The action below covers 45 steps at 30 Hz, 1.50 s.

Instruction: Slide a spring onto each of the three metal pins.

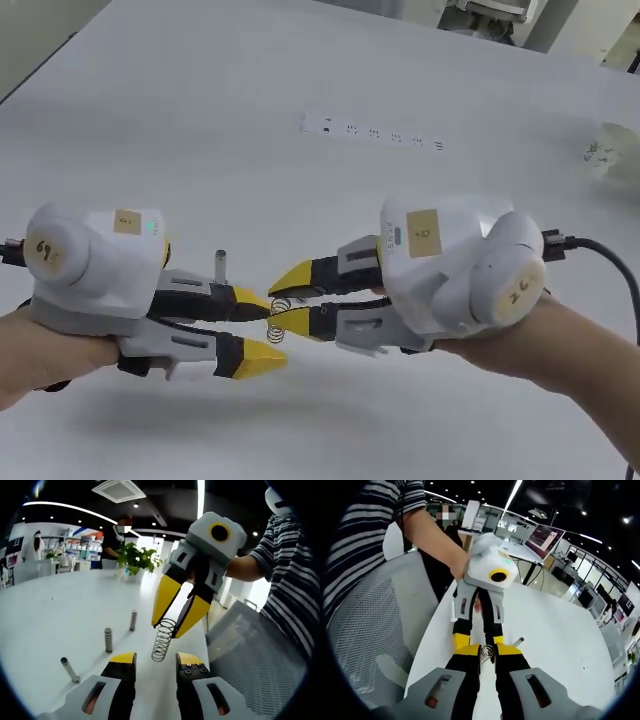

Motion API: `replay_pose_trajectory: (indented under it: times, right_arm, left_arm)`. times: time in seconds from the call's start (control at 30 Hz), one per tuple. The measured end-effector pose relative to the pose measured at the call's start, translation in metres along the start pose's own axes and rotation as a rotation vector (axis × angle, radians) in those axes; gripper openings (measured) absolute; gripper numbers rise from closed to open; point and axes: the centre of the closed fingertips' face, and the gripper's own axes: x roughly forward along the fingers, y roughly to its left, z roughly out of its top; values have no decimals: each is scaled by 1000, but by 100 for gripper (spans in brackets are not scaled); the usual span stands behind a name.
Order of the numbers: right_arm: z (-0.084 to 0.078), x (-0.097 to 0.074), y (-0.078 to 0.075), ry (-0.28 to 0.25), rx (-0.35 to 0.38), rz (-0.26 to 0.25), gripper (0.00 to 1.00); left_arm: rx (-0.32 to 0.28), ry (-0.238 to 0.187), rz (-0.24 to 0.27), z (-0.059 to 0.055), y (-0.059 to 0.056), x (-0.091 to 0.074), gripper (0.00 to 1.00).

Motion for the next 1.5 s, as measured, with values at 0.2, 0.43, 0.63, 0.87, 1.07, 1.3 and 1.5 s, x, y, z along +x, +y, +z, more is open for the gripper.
replay_pose_trajectory:
  times: [0.2, 0.43, 0.63, 0.87, 1.07, 1.3, 1.5]
  right_arm:
    - [-1, -1, -3, 3, -3, -10, 8]
    - [-3, 0, -5, 11, -3, -17, 8]
    - [-2, 1, -5, 10, -2, -18, 8]
    - [-4, 1, -7, 19, -15, -27, 8]
    - [-6, 1, -6, 32, -41, -30, 8]
    - [-8, 4, -4, 49, -66, -30, 8]
    - [-10, 6, -6, 53, -61, -37, 8]
  left_arm:
    - [-6, -1, 18, -2, 4, -4, 27]
    - [-29, -7, 55, -5, 11, -15, 34]
    - [-42, -8, 78, -8, 15, -22, 36]
    - [-61, -22, 100, -9, 17, -29, 45]
    - [-73, -35, 132, -9, 23, -39, 48]
    - [-93, -40, 180, -15, 31, -53, 54]
    - [-114, -34, 222, -20, 37, -60, 61]
